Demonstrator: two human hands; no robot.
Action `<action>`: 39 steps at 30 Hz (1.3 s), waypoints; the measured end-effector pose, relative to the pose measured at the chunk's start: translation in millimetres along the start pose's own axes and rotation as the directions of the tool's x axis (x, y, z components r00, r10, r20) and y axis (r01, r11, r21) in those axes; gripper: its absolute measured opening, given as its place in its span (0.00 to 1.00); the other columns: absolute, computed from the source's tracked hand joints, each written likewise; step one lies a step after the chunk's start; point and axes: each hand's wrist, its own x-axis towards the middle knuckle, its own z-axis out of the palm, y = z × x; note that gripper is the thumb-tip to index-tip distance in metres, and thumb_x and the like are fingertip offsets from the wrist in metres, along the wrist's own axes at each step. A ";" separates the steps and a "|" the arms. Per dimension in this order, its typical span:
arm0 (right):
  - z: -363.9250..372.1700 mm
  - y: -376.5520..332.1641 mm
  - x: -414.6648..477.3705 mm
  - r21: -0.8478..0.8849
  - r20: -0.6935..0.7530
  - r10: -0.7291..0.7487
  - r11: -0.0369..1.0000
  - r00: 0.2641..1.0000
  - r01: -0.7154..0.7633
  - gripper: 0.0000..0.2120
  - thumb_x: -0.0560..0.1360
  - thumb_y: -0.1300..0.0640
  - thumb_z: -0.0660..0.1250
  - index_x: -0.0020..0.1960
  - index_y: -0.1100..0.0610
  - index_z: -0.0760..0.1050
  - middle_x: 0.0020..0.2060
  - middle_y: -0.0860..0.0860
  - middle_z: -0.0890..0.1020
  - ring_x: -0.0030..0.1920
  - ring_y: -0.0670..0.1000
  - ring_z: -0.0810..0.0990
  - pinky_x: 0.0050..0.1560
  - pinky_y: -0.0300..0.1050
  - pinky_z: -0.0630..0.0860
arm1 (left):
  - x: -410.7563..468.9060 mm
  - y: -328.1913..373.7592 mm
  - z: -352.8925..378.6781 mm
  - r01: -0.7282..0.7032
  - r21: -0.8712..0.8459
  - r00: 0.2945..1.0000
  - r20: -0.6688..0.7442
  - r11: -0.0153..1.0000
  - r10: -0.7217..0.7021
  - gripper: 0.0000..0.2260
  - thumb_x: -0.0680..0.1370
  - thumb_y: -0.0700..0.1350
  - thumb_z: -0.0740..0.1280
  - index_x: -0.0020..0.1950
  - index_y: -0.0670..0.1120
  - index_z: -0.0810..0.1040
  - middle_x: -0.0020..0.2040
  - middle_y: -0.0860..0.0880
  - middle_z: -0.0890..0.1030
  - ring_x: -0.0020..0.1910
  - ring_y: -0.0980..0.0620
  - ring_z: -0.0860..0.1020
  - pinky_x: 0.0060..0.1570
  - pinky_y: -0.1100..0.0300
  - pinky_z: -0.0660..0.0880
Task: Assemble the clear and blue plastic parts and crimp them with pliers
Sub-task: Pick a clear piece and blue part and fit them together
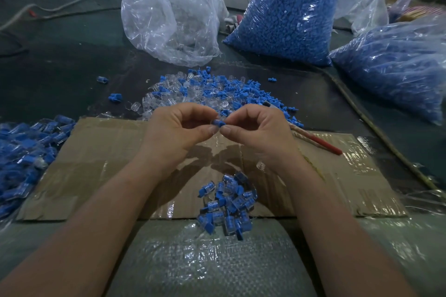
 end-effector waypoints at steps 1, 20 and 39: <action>-1.0 0.1 -0.1 0.023 0.003 0.005 1.000 1.000 -0.005 0.10 0.66 0.65 0.74 0.38 0.52 0.77 0.31 0.43 0.81 0.34 0.41 0.80 0.36 0.32 0.75 | 0.0 0.4 -0.1 -0.001 -0.019 1.000 0.002 1.000 0.001 0.09 0.64 0.40 0.71 0.41 0.50 0.79 0.39 0.54 0.84 0.39 0.59 0.82 0.39 0.70 0.76; 0.8 -2.9 -2.8 0.149 0.042 0.076 0.986 0.996 -0.081 0.14 0.58 0.57 0.73 0.44 0.52 0.79 0.36 0.45 0.84 0.41 0.44 0.83 0.42 0.33 0.77 | 1.0 0.8 -1.6 0.042 -0.092 0.998 0.045 0.995 -0.038 0.10 0.70 0.29 0.67 0.40 0.44 0.76 0.33 0.52 0.81 0.34 0.55 0.81 0.35 0.66 0.77; 7.3 11.8 -5.0 0.013 0.020 -0.144 0.989 0.989 0.144 0.13 0.66 0.63 0.73 0.47 0.48 0.79 0.39 0.42 0.83 0.43 0.45 0.83 0.46 0.38 0.79 | 2.2 2.9 -3.2 0.155 -0.184 0.987 0.073 0.971 -0.143 0.04 0.70 0.33 0.68 0.36 0.40 0.77 0.28 0.46 0.81 0.26 0.53 0.79 0.27 0.66 0.76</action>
